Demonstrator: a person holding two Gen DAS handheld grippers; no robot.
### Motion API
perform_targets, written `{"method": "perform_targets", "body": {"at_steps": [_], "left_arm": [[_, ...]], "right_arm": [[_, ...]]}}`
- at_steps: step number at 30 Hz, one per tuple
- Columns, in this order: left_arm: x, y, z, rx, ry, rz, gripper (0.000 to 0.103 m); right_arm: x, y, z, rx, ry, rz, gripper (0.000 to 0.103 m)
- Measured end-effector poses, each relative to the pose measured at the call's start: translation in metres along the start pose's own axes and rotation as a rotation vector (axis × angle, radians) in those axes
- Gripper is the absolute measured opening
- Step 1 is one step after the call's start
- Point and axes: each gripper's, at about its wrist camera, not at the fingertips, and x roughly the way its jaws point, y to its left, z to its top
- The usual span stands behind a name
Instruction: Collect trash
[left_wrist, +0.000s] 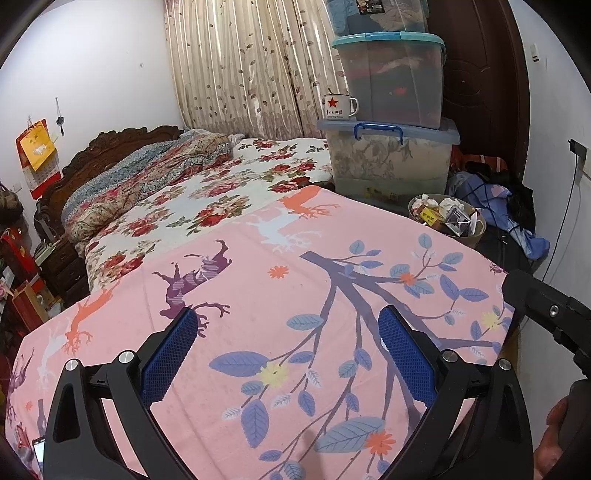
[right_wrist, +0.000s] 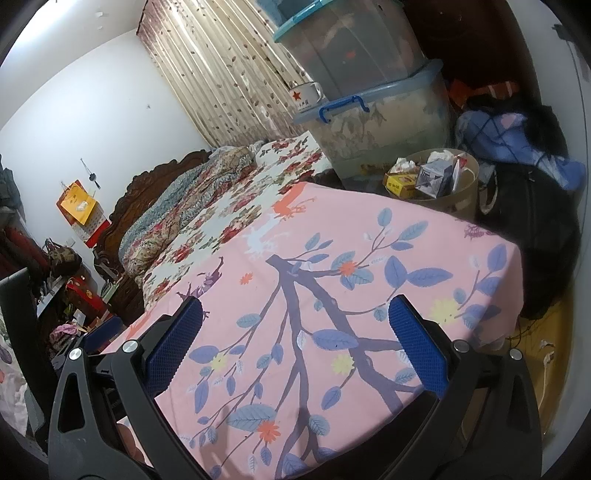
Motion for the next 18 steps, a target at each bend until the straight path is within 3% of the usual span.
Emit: {"method": "perform_targets", "body": {"at_steps": [18], "left_arm": [[0.0012,-0.0032,-0.0029,0.025,0.016,-0.002,0.094]], "right_arm": [[-0.0002,-0.0064,0.0015,0.014,0.000,0.007,0.100]]}}
